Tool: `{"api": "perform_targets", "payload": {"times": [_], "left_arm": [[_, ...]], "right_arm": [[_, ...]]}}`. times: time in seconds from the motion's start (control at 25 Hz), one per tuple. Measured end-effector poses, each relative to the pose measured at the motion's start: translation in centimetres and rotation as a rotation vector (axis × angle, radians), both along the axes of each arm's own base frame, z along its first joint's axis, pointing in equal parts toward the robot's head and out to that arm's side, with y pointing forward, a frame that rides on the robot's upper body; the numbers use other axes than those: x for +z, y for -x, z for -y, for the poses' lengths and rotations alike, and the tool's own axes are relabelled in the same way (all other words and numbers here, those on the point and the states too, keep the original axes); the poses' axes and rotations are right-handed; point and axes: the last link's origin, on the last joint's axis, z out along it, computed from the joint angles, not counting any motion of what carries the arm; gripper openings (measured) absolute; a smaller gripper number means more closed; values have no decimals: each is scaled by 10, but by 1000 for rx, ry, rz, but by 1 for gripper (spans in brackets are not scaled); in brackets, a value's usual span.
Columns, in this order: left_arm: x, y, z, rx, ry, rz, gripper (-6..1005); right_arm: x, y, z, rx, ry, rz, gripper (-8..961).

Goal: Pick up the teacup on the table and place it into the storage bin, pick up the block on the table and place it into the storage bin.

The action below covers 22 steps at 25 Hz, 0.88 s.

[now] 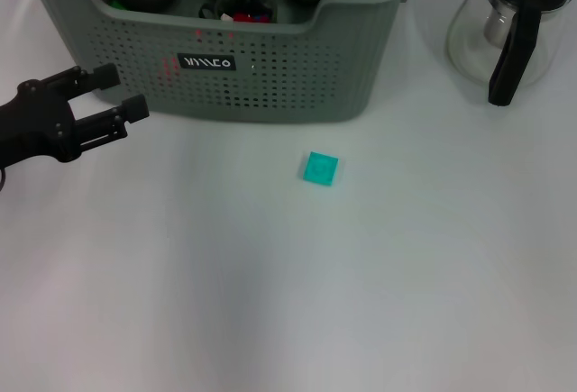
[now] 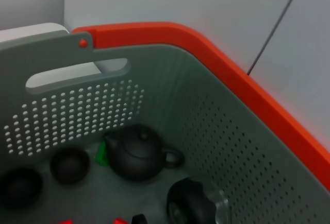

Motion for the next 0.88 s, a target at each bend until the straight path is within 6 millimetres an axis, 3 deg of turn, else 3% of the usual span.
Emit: {"api": "perform_targets", "payload": {"times": [0.36,0.48,0.52,0.6,0.68,0.88], "left_arm": [[0,2,2,6,0,-1,728],[0,2,2,4,-1,-2,728],[0,2,2,4,-2,-2,728],[0,1,2,2,-1,-2,728],[0,1,1,5,-5,-5,728],[0,3,-2,15,-12,-15,728]], "right_arm": [[0,1,-1,12,-8,-68,211],[9,0,2,28,0,-208,323],[21,-4,9,56,32,-368,360],[29,-10,16,77,54,-454,434],[42,-24,34,156,118,-595,650],[66,-80,84,357,218,-838,782]]}}
